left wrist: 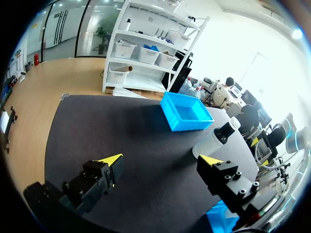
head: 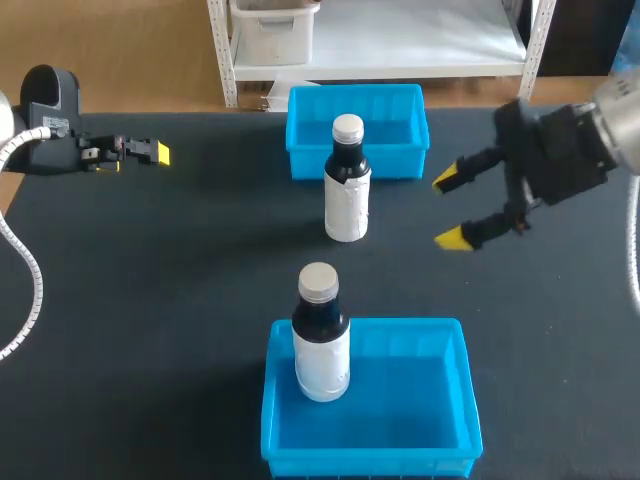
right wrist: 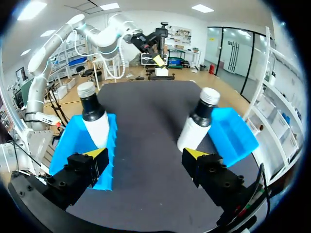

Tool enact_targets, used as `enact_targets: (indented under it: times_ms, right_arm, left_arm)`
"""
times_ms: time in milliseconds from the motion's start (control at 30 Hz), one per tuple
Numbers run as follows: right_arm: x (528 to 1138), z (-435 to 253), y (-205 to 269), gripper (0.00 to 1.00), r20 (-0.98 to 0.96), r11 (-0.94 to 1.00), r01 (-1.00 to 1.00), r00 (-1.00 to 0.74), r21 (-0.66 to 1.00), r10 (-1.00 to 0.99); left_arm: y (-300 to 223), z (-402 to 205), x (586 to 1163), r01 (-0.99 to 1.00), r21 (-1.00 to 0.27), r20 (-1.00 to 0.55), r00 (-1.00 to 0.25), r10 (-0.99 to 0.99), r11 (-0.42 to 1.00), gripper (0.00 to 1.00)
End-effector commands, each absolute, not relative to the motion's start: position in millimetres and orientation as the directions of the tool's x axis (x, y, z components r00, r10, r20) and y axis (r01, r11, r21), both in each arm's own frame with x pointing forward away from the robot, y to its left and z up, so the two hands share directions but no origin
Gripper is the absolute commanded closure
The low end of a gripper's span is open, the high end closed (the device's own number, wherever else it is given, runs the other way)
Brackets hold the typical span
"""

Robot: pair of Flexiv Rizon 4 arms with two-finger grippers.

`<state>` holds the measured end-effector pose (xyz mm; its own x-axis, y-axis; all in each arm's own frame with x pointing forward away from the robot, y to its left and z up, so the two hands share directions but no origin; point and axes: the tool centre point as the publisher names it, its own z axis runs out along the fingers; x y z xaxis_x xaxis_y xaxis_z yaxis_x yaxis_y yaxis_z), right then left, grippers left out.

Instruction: Pick up the bottle, and place it in the far bin if it is heavy, or in the near bin if it is light.

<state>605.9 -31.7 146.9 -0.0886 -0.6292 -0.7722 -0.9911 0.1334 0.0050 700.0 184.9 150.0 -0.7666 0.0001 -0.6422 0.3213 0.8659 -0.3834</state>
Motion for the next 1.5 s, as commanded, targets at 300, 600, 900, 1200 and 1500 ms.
enact_targets:
  times_ms: [300, 600, 900, 1200, 1500]
  right_arm:
    - [698, 144, -25, 0.0, -0.806, 0.142, -0.99, -0.074, -0.013, -0.588]
    - [732, 133, 15, 0.0, -0.849, 0.114, -0.993, -0.066, 0.006, -0.525]
    - [740, 128, 49, 0.0, -0.857, 0.077, -0.997, -0.063, 0.027, -0.511]
    - [741, 128, 69, 0.0, -0.866, 0.075, -0.997, -0.067, 0.035, -0.496]
    - [742, 121, 82, 0.0, -0.872, 0.069, -0.996, -0.083, 0.056, -0.483]
  left_arm:
    - [185, 150, 700, 0.321, -0.383, -0.642, -0.767, 0.0, 0.866, 0.0]
    - [185, 150, 700, 0.321, -0.383, -0.642, -0.767, 0.0, 0.866, 0.0]
    - [185, 150, 700, 0.321, -0.383, -0.642, -0.767, 0.0, 0.866, 0.0]
    - [185, 150, 700, 0.321, -0.383, -0.642, -0.767, 0.0, 0.866, 0.0]
    - [185, 150, 700, 0.321, -0.383, -0.642, -0.767, 0.0, 0.866, 0.0]
